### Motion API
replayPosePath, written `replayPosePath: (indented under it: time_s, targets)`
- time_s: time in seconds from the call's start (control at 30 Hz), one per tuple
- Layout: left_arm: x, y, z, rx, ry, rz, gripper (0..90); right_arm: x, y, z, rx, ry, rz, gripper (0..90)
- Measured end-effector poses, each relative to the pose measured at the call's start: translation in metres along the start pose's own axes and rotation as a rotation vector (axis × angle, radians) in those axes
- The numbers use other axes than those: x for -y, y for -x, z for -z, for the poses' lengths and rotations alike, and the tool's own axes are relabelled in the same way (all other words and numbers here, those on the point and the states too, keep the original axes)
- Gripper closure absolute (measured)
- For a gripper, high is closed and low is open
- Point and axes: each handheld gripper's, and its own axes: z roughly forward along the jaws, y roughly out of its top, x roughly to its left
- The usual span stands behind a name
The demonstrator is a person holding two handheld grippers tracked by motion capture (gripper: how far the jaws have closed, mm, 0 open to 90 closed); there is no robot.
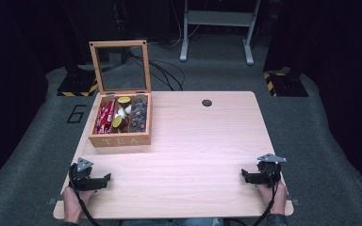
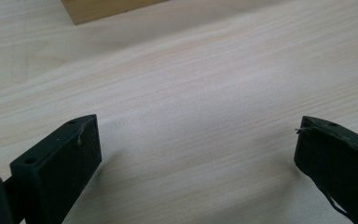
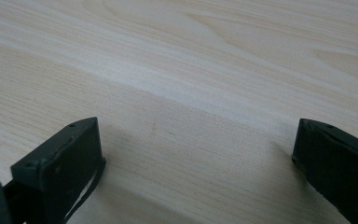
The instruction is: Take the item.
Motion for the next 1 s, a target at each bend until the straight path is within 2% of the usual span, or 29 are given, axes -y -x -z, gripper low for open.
replayPosePath:
  time_s: [0.1, 0.23, 0.57, 0.67, 0.77, 0.8, 0.83, 0.9, 1.0]
  targets:
    - [-0.006, 0.001, 0.004, 0.013, 0.02, -0.002, 0.9, 0.0, 0.0, 0.0, 0.0, 0.001, 0.0, 1.0]
    - [-0.016, 0.004, 0.009, 0.027, 0.017, -0.015, 1.4, 0.0, 0.0, 0.0, -0.003, 0.001, 0.0, 1.1]
    - [-0.044, 0.014, 0.022, 0.029, 0.066, -0.062, 2.5, 0.0, 0.0, 0.0, -0.001, 0.001, -0.001, 1.1]
    - [-0.05, 0.015, 0.027, 0.034, 0.079, -0.063, 2.9, 0.0, 0.001, 0.0, -0.003, 0.0, 0.009, 1.1]
    - [-0.059, 0.014, 0.029, 0.037, 0.082, -0.088, 3.3, 0.0, 0.0, 0.0, -0.002, 0.002, 0.0, 1.2]
    - [-0.062, 0.014, 0.028, 0.037, 0.084, -0.09, 3.5, 0.0, 0.0, 0.0, -0.001, 0.002, 0.002, 1.2]
    - [-0.067, 0.013, 0.029, 0.06, 0.093, -0.083, 3.8, 0.0, 0.0, 0.0, -0.002, 0.002, 0.003, 1.3]
    - [-0.07, 0.013, 0.031, 0.071, 0.104, -0.081, 3.8, 0.0, 0.0, 0.0, -0.001, 0.003, -0.002, 1.3]
    - [-0.077, 0.014, 0.033, 0.07, 0.115, -0.088, 4.5, 0.0, 0.0, 0.0, -0.001, 0.003, -0.001, 1.4]
